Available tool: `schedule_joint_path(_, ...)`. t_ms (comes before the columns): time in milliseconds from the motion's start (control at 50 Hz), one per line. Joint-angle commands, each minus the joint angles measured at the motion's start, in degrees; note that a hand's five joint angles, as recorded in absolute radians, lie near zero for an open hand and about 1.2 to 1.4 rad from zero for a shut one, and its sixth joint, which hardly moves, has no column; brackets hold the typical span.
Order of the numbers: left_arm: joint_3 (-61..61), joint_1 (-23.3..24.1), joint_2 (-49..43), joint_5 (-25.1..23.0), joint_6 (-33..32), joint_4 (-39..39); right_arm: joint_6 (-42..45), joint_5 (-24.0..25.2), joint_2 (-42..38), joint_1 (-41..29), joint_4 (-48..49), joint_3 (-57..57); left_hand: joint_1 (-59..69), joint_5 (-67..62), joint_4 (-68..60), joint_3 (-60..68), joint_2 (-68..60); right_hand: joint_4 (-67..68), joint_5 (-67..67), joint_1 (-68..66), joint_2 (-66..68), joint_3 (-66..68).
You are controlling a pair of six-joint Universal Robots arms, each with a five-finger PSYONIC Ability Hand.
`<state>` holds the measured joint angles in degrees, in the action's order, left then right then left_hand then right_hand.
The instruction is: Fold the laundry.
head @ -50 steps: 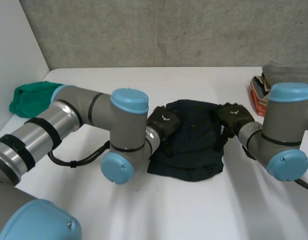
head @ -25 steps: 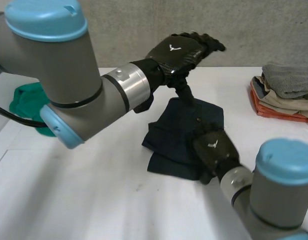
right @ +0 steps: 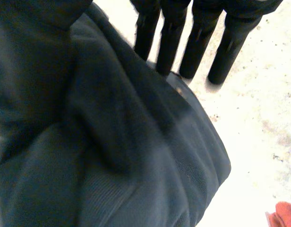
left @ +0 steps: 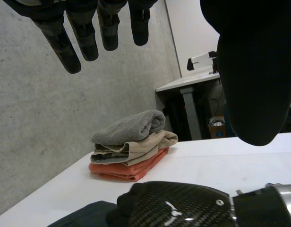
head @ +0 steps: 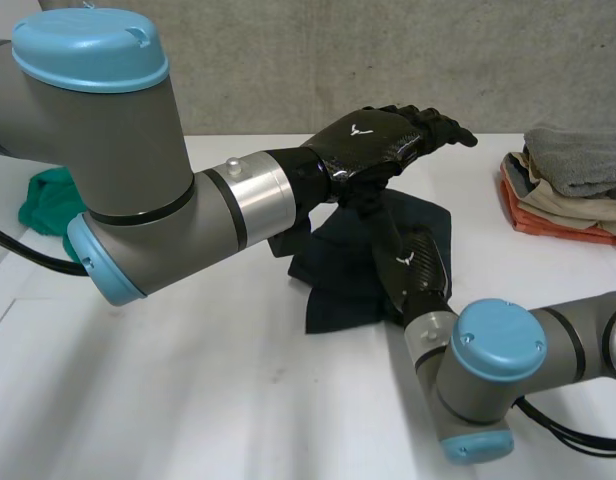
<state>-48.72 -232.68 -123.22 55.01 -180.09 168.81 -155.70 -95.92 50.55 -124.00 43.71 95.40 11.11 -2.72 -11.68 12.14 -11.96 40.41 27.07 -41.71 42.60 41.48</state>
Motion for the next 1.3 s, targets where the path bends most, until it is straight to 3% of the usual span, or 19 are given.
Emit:
schedule_joint_path(20, 0.21, -0.14, 0.43, 0.01, 0.01, 0.21, -0.49, 2.31, 0.25, 2.88, -0.9, -3.9, 0.45, 1.16, 0.12, -0.58, 0.4, 39.59, 42.93, -38.29, 37.4, 38.52)
schedule_joint_path(200, 0.29, -1.02, 3.51, 4.14, 0.45, 3.72, -0.66, 8.63, 5.43, 9.03, -3.18, -12.24, 0.28, 1.33, 0.29, -0.75, 0.57, 39.59, 42.93, -38.29, 37.4, 38.52)
schedule_joint_path(320, 0.29, -1.11, 5.62, 5.81, 0.62, 6.44, -3.2, 18.04, 5.52, 16.76, -3.63, -22.61, 0.11, 1.5, 0.45, -0.92, 0.74, 39.59, 42.93, -38.29, 37.4, 38.52)
schedule_joint_path(480, 0.38, -1.02, 7.38, 6.08, 3.17, 8.38, -16.73, 27.53, 4.38, 29.33, -2.4, -35.53, 0.11, 1.5, 0.45, -0.92, 0.74, 39.59, 42.93, -38.29, 37.4, 38.52)
schedule_joint_path(640, 0.12, -0.76, 7.29, 6.17, 3.52, 8.56, -28.52, 36.68, -5.89, 40.76, 5.15, -44.59, 0.45, 1.16, 0.12, -0.58, 0.4, 39.59, 42.93, -38.29, 37.4, 38.52)
schedule_joint_path(800, -0.23, -0.23, 5.89, 7.57, 3.43, 8.47, -29.58, 43.52, -22.93, 47.88, 9.29, -50.04, 0.45, 1.16, 0.12, -0.58, 0.4, 39.59, 42.93, -38.29, 37.4, 38.52)
schedule_joint_path(880, -1.02, -0.32, 4.83, 8.36, 3.43, 8.56, -28.53, 47.92, -26.47, 49.99, 9.55, -49.08, 0.45, 1.16, 0.12, -0.58, 0.4, 39.59, 42.93, -38.29, 37.4, 38.52)
schedule_joint_path(1080, -2.25, -0.14, 4.57, 8.54, 3.61, 8.56, -27.29, 48.99, -20.85, 54.83, 13.6, -42.84, 0.45, 1.16, 0.12, -0.58, 0.4, 39.59, 42.93, -38.29, 37.4, 38.52)
schedule_joint_path(1200, -1.99, -0.06, 4.65, 8.54, 3.61, 8.56, -29.49, 45.3, -15.58, 54.74, 14.48, -41.52, 0.45, 1.16, 0.12, -0.58, 0.4, 39.59, 42.93, -38.29, 37.4, 38.52)
schedule_joint_path(1300, -2.25, 0.21, 4.83, 8.54, 3.61, 8.56, -29.49, 42.39, -16.62, 54.92, 15.18, -40.91, 0.45, 1.16, 0.12, -0.58, 0.4, 39.59, 42.93, -38.29, 37.4, 38.52)
